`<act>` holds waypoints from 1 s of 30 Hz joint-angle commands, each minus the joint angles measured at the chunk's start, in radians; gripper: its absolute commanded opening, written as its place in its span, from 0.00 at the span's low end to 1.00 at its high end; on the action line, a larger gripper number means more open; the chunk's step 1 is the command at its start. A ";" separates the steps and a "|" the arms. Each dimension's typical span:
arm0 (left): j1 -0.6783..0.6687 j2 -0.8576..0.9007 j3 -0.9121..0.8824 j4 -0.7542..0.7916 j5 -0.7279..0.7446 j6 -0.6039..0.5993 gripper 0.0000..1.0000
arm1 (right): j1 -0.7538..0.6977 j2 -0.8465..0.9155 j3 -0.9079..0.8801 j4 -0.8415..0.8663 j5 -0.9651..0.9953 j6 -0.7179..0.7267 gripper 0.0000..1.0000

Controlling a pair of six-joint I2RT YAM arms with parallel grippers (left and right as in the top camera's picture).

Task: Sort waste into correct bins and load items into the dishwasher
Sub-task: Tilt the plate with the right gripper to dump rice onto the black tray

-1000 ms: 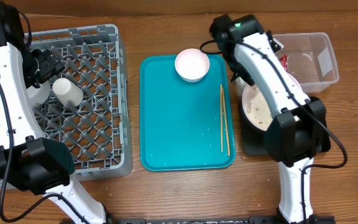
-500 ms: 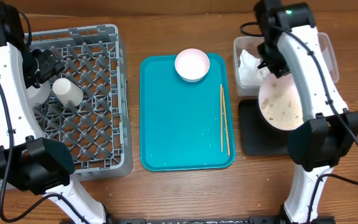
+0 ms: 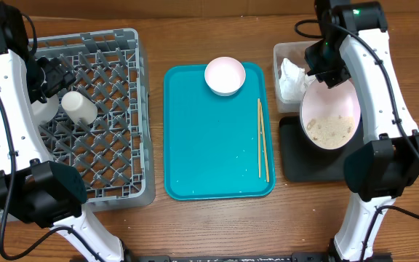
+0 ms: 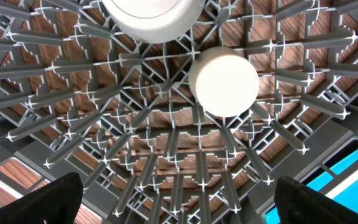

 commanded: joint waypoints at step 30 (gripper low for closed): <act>-0.003 -0.026 -0.003 -0.002 -0.016 -0.010 1.00 | -0.164 -0.051 0.019 0.040 -0.333 -0.067 0.03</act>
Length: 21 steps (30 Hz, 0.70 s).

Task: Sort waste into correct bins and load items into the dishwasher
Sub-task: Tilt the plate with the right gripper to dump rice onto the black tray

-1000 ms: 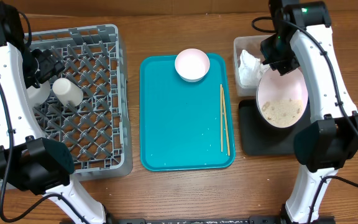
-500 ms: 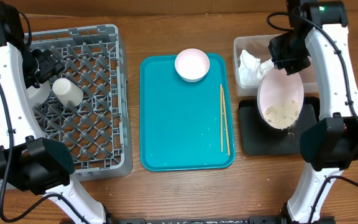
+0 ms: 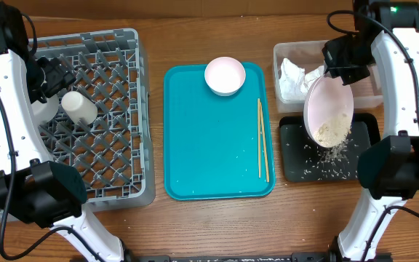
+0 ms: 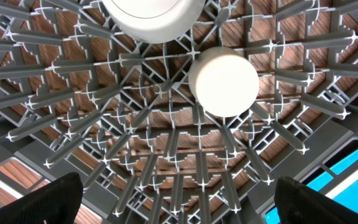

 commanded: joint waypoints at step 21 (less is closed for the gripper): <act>-0.003 -0.026 -0.003 -0.002 -0.016 -0.010 1.00 | -0.127 -0.051 0.019 0.015 -0.290 -0.148 0.04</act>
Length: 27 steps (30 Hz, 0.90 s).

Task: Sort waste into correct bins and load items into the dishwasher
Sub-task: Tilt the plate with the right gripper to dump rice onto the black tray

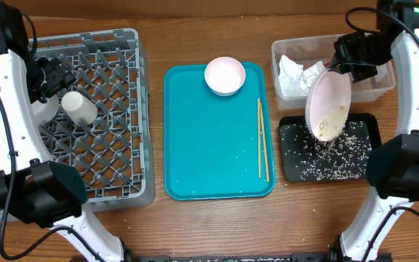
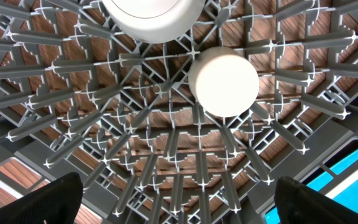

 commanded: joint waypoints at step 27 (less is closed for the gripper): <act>-0.003 -0.026 -0.003 -0.002 -0.016 -0.009 1.00 | -0.048 -0.057 0.020 -0.072 -0.255 -0.204 0.04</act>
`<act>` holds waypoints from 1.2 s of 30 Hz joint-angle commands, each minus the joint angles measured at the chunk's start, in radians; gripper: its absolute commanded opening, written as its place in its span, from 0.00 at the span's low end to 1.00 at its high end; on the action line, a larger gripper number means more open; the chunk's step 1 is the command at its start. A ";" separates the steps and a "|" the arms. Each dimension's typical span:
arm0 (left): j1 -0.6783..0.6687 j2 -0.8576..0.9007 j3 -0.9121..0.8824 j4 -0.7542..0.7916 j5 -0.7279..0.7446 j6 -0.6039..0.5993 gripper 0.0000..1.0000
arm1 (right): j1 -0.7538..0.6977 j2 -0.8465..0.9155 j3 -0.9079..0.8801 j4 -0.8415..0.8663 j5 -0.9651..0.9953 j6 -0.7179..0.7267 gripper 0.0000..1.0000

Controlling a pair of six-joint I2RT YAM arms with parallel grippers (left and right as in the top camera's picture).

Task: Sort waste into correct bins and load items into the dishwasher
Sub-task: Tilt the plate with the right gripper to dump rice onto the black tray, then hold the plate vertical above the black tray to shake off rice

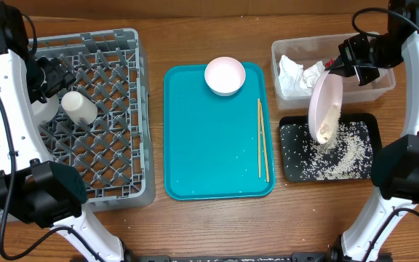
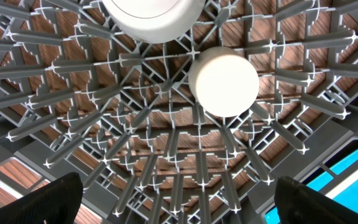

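My right gripper (image 1: 338, 64) is shut on the rim of a pink bowl (image 1: 324, 105), tipped nearly on edge over the black bin (image 1: 291, 166). A clump of rice clings to the bowl's lower part and rice lies scattered in the bin. A second pink bowl (image 1: 225, 75) and a pair of chopsticks (image 1: 262, 140) lie on the teal tray (image 1: 202, 153). My left gripper (image 2: 178, 199) hangs open over the grey dish rack (image 1: 115, 185), where a white cup (image 2: 224, 81) stands inverted next to a white bowl (image 2: 154, 15).
A clear bin (image 1: 380, 80) holding crumpled white paper (image 1: 291, 75) stands behind the black bin. The rack fills the left of the table and the tray its middle. A few rice grains lie on the tray.
The pink bowl is tipped steeper and sits a little further right over the black bin. Less rice is in the bowl and more lies in the bin. The left arm is still.
The right gripper first held the rice-filled pink bowl nearly level over the black bin. Then the bowl was tilted with rice falling, then steeper with the bin's floor speckled, and now it is almost on edge. The left gripper stayed open over the rack throughout.
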 commanded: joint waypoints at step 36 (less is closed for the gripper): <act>-0.003 -0.026 -0.003 -0.002 -0.016 -0.010 1.00 | -0.095 -0.048 0.020 -0.107 -0.317 -0.267 0.04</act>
